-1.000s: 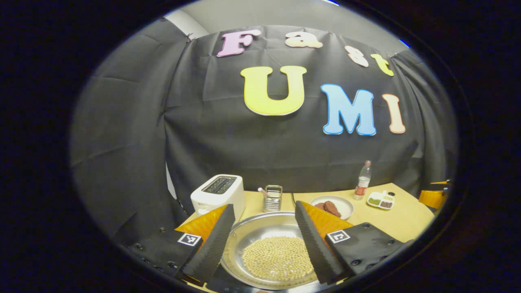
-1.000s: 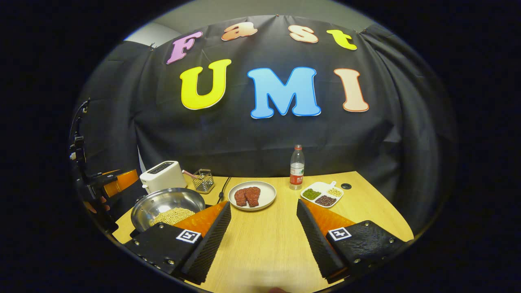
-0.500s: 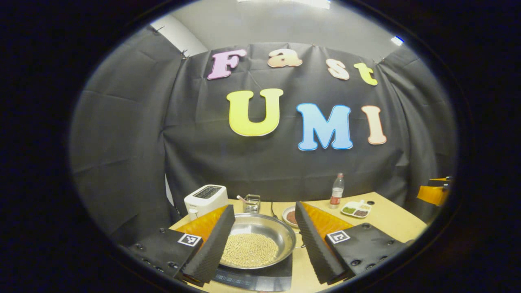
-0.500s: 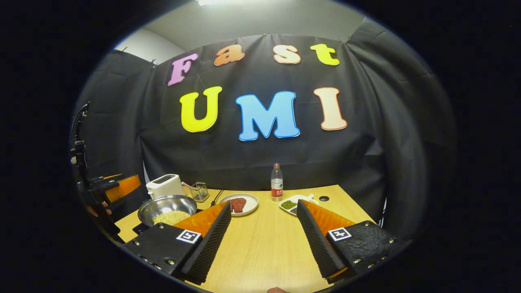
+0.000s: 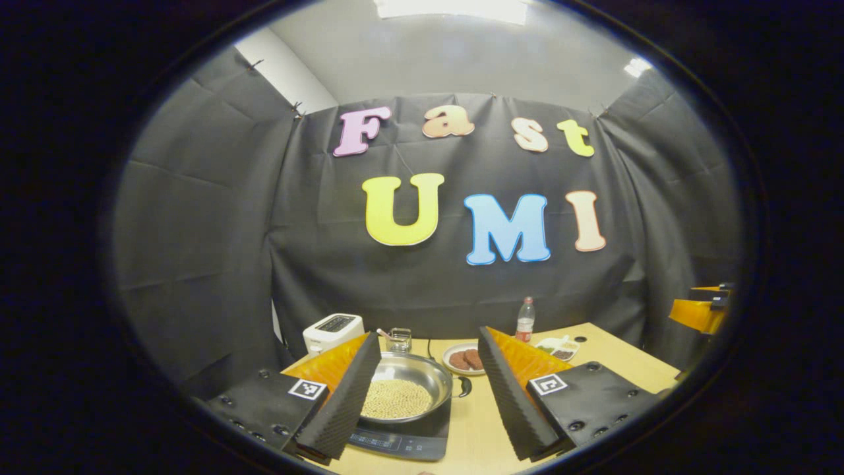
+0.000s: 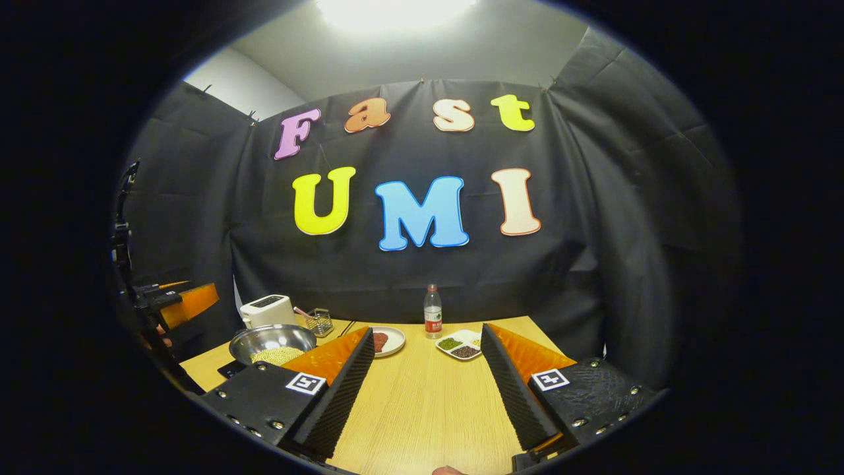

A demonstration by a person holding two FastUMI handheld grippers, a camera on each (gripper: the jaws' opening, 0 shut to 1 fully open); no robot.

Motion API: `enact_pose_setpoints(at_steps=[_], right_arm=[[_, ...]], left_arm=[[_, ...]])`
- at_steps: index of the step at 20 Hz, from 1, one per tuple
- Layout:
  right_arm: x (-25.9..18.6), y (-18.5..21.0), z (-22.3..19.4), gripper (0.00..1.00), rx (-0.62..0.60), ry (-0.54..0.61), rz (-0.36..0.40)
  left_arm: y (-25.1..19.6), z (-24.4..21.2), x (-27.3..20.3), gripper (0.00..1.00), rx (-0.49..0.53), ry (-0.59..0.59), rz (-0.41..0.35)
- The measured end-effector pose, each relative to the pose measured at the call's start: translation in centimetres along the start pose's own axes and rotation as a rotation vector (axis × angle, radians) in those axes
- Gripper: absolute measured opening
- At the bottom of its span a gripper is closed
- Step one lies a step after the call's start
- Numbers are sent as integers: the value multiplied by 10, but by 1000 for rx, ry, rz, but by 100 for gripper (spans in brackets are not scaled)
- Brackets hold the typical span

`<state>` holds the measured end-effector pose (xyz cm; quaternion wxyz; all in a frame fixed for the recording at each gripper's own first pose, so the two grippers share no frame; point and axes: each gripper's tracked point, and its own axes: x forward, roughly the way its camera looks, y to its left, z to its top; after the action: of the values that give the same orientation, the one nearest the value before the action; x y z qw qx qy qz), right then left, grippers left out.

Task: First push the handle of the pot to place it horizontally, then grasp the pot with both hands and set it on the induction cooktop.

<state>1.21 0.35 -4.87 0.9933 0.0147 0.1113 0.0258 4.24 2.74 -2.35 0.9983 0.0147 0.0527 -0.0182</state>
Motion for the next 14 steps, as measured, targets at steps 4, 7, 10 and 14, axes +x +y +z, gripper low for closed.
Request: enact_pose_setpoints(at_steps=[4,7,10,14], right_arm=[[-18,7,13,98,-9,-37,-31],[-34,18,17,98,-5,-54,-43],[-50,31,21,98,-10,-72,-36],[-69,42,22,98,-9,-84,-34]], left_arm=[[11,9,-21,100,26,-29,-25],[22,12,-39,96,35,-37,-39],[35,17,-57,100,35,-56,-38],[46,22,-79,96,42,-77,-31]])
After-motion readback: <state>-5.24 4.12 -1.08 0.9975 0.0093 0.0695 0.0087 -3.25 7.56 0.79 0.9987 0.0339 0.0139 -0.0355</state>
